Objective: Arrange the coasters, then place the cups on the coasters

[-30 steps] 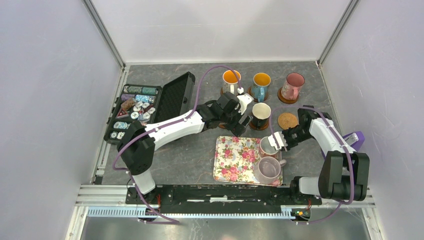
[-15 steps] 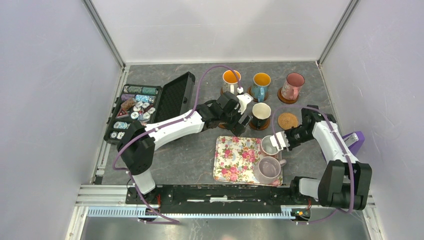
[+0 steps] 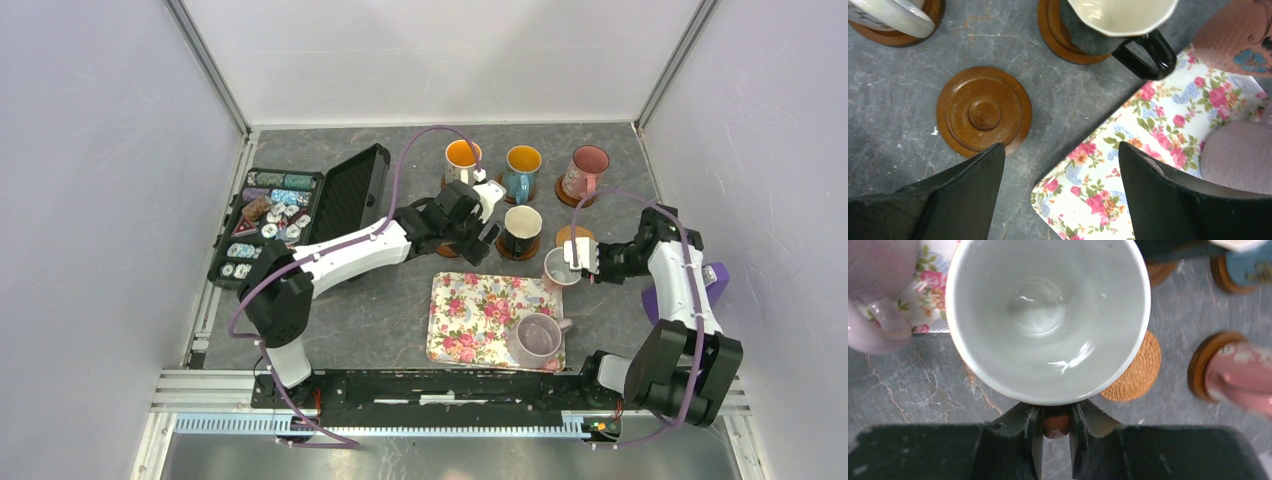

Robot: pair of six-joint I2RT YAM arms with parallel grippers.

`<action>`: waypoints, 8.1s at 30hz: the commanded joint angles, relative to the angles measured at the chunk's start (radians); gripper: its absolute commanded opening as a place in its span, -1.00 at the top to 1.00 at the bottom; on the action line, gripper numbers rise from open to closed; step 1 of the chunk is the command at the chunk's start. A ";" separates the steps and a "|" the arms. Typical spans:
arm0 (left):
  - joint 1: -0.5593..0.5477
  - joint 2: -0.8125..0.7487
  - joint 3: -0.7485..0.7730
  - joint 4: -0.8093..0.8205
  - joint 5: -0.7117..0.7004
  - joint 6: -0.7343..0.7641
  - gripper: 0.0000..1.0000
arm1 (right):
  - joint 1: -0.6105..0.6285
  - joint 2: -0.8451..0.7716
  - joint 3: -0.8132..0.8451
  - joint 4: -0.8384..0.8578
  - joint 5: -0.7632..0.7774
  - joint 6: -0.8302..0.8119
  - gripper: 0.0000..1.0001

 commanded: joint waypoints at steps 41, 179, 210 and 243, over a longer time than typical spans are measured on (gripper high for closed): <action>-0.147 0.260 0.259 0.029 -0.269 -0.175 -0.61 | -0.084 -0.168 -0.091 0.784 0.220 1.432 1.00; -0.108 0.033 0.021 0.056 -0.328 -0.123 -1.00 | 0.249 -0.222 -0.333 0.957 0.706 1.935 -0.31; -0.099 -0.081 -0.047 0.055 -0.210 -0.001 -1.00 | 0.249 -0.409 -0.225 0.669 0.411 1.447 -0.96; 0.013 -0.138 -0.037 -0.010 0.002 0.001 -1.00 | 0.252 -0.324 -0.096 -0.155 0.015 0.073 -0.53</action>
